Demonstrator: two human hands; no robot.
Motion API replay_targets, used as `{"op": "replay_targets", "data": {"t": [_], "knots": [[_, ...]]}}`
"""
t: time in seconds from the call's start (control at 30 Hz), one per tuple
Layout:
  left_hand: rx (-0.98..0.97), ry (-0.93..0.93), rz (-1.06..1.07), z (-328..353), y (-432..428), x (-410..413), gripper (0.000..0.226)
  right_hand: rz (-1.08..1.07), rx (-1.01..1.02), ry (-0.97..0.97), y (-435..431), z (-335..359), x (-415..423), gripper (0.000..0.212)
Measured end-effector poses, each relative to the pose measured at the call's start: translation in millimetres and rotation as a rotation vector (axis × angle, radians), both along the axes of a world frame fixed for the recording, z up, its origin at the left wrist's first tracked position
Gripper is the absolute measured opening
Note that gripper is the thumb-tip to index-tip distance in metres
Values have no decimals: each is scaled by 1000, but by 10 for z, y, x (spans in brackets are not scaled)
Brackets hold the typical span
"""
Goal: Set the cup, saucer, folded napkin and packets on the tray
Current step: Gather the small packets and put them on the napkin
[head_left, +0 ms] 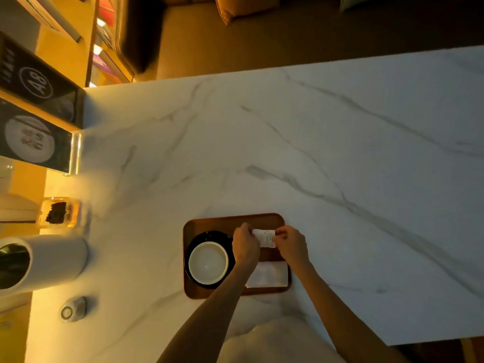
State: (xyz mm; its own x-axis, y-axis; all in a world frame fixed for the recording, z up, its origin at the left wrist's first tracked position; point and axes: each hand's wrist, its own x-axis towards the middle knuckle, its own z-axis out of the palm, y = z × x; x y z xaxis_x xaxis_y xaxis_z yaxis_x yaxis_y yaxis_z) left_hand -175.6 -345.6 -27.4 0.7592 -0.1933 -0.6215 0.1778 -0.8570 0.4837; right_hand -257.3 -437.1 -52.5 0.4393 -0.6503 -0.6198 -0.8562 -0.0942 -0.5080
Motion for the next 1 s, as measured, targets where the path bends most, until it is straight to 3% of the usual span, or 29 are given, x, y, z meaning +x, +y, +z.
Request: {"op": "replay_targets", "data": {"t": [0.4,1.0], "knots": [[-8,13,-108,-174,148,-71,20,48,-50,-35,62,-104,-123,21],[-54,-2,-82,-232,179,-49,12,47,-23,-17,73,-113,-102,18]]}}
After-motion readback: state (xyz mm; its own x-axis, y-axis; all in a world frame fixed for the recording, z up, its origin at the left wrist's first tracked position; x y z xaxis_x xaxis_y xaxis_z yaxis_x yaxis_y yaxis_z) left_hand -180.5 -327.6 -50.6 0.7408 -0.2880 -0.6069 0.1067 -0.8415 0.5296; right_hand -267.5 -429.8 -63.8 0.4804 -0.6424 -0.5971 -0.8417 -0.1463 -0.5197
